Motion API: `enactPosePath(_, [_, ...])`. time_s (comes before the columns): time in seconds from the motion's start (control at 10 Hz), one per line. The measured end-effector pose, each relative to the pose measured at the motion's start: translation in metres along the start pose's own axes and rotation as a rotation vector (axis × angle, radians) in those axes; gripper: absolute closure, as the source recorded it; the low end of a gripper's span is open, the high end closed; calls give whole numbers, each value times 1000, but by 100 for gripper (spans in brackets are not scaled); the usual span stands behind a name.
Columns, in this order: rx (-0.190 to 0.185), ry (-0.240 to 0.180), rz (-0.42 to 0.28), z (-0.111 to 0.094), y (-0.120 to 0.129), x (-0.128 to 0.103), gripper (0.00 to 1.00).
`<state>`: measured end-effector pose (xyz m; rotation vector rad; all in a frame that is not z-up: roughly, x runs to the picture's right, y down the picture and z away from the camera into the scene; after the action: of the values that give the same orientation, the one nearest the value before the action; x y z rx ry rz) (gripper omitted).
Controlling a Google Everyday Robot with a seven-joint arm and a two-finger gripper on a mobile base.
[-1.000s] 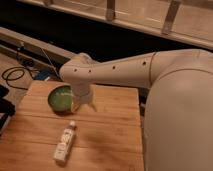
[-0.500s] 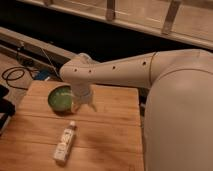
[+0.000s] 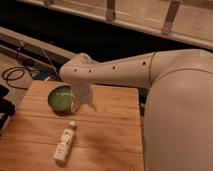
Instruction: Place the bottle in the ceramic bowl
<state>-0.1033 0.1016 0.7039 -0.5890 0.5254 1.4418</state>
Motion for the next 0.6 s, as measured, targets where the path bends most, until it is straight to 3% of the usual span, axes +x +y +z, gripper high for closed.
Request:
enactPosePath(0.3, [2,-2,-2,0,0,0,35])
enactPosePath(0.6, [7,-30,-9,0,-1,4,35])
